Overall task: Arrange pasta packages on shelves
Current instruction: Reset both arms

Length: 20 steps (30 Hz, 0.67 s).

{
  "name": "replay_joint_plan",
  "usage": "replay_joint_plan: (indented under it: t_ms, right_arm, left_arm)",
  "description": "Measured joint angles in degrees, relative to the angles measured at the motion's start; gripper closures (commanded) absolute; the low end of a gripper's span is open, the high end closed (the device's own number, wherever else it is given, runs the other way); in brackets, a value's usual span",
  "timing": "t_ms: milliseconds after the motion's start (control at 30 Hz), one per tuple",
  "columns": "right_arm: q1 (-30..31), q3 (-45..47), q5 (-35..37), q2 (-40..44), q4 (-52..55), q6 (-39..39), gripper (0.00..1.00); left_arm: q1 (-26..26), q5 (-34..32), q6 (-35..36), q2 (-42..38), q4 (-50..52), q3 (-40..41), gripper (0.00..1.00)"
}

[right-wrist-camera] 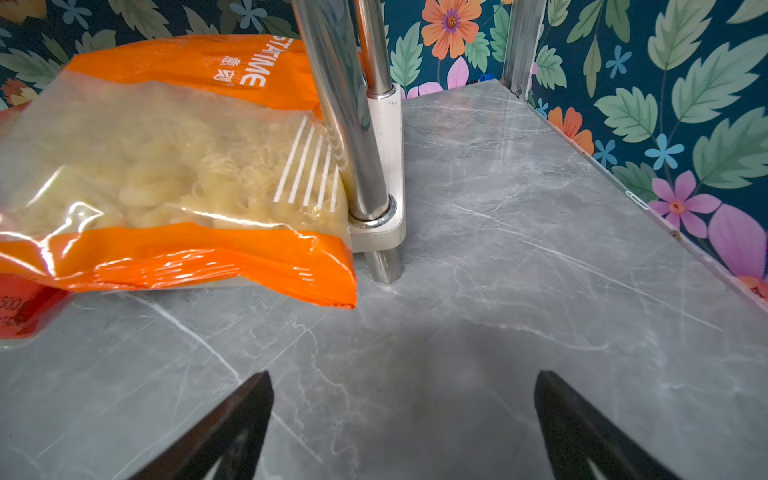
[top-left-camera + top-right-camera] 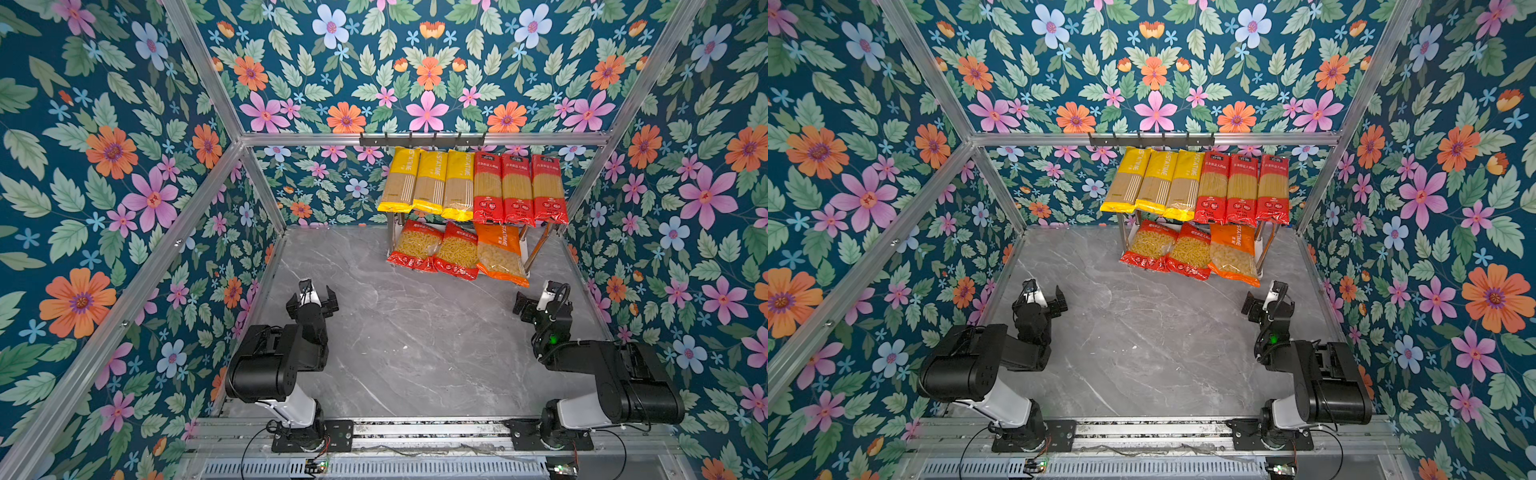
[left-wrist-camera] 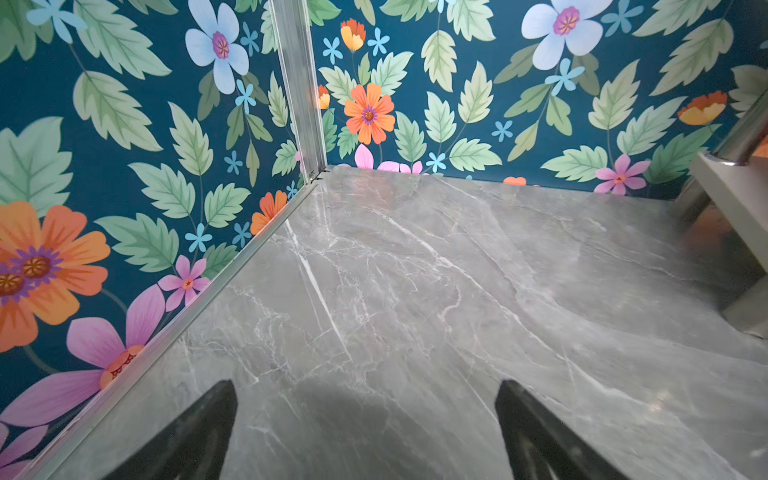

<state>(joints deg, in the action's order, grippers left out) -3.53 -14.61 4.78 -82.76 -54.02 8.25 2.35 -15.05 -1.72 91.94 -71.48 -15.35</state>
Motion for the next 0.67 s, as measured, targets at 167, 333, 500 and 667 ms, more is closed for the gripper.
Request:
replay_joint_plan:
  t_ms: [167, 333, 500, 667]
  right_arm:
    - [-0.02, 0.24, 0.83, -0.07, -0.68, 0.00, 0.01]
    - [0.04, 0.26, 1.38, -0.07, -1.40, 0.00, 0.01]
    - [0.04, 0.26, 1.38, -0.07, -1.40, 0.00, 0.01]
    - [0.07, 0.26, 1.40, -0.07, -1.42, 0.00, 0.01]
  left_arm:
    - [0.00, 0.09, -0.35, 0.00, 0.02, 0.00, 0.00]
    - [-0.04, 0.22, -0.46, 0.00, 0.11, 0.00, 0.00]
    - [0.02, 0.24, -0.46, 0.00, 0.37, -0.02, 0.00]
    - [0.83, 0.13, -0.13, 0.11, 0.37, -0.26, 0.00]
